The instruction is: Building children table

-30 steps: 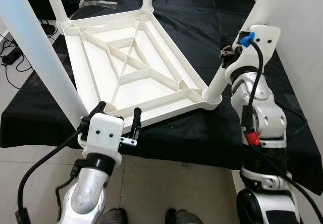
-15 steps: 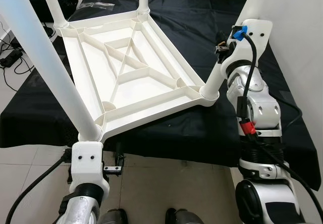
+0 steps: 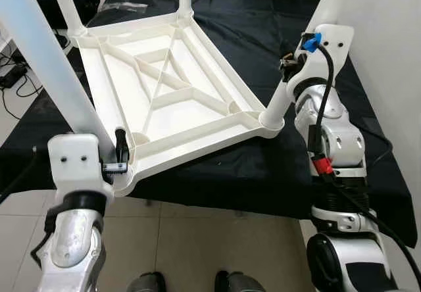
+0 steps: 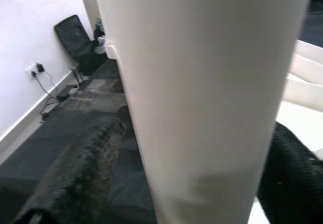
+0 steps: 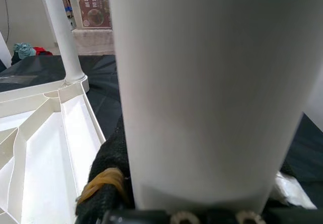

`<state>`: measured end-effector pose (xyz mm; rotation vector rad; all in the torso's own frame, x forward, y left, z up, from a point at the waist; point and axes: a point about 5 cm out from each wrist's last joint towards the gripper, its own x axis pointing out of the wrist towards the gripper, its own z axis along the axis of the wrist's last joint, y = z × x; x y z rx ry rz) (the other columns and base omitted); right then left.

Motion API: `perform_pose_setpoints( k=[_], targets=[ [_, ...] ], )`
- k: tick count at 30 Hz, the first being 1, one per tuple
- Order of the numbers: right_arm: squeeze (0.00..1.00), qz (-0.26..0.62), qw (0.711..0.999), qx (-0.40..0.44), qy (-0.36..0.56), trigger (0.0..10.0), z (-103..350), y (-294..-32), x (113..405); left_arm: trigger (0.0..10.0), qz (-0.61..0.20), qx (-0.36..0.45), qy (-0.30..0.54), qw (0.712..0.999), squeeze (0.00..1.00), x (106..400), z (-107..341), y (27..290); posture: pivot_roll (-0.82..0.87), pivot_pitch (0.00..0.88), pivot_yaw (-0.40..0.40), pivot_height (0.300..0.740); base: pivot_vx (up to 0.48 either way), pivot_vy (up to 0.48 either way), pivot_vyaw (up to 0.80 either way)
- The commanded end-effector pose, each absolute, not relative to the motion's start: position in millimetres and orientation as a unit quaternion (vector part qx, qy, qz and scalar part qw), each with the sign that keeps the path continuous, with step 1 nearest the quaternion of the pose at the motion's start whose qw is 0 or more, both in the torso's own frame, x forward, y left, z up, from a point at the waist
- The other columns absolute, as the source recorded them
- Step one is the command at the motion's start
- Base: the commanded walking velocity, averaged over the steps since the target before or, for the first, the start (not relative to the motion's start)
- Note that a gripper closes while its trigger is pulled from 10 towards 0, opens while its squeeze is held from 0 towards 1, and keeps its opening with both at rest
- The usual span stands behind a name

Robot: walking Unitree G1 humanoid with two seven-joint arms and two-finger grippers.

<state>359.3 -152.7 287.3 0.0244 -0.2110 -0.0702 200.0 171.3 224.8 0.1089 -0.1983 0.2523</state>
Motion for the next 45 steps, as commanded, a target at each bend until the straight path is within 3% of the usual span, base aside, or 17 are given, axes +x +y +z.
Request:
perform_pose_setpoints(
  k=[1, 11, 18, 21, 23, 25, 28, 45],
  targets=[
    [0.0, -0.041, 0.997, 0.005, -0.064, 0.0, 272.9, -155.5, 362.4, 0.0, 0.129, 0.055, -0.089, 0.986, 0.0, 198.8, 221.0, 172.9, 0.01, 0.193, -0.114, 0.74, 0.0, 0.0, 0.0],
    [0.0, -0.042, 0.997, 0.008, -0.062, 0.0, 271.4, -156.1, 362.6, 0.0, 0.145, 0.057, -0.095, 0.983, 0.0, 204.5, 225.6, 185.0, 0.01, 0.194, -0.11, 0.74, 0.0, 0.0, 0.0],
    [0.0, -0.022, 0.998, 0.017, -0.063, 0.0, 269.9, -153.6, 358.9, 0.0, 0.18, 0.093, -0.14, 0.969, 0.0, 216.4, 248.7, 219.0, 0.01, 0.192, -0.106, 0.74, 0.0, 0.0, 0.0],
    [0.0, 0.061, 0.994, 0.04, -0.078, 0.0, 271.6, -138.8, 350.6, 0.0, 0.192, 0.113, -0.158, 0.962, 0.0, 221.0, 260.2, 233.4, 0.01, 0.192, -0.105, 0.74, 0.0, 0.0, 0.0],
    [0.0, 0.061, 0.994, 0.04, -0.078, 0.0, 271.6, -138.8, 350.6, 0.0, 0.192, 0.113, -0.158, 0.962, 0.0, 221.0, 260.2, 233.4, 0.01, 0.192, -0.105, 0.74, 0.0, 0.0, 0.0],
    [0.0, 0.134, 0.988, 0.03, -0.071, 0.0, 264.7, -127.2, 336.2, 0.0, 0.188, 0.126, -0.167, 0.96, 0.0, 227.1, 266.5, 242.9, 0.01, 0.196, -0.109, 0.74, 0.0, 0.0, 0.0],
    [0.0, 0.16, 0.985, 0.011, -0.056, 0.0, 254.8, -124.5, 326.2, 0.0, 0.181, 0.129, -0.171, 0.96, 0.0, 232.5, 268.9, 247.9, 0.0, 0.196, -0.109, 0.74, 0.0, 0.0, 0.0],
    [0.0, 0.193, 0.981, 0.006, -0.031, 0.0, 238.2, -117.1, 300.0, 0.0, 0.051, 0.069, -0.171, 0.982, 0.0, 259.7, 259.2, 222.9, -0.01, 0.193, -0.11, 0.74, 0.0, 0.0, 0.0]
  ],
)
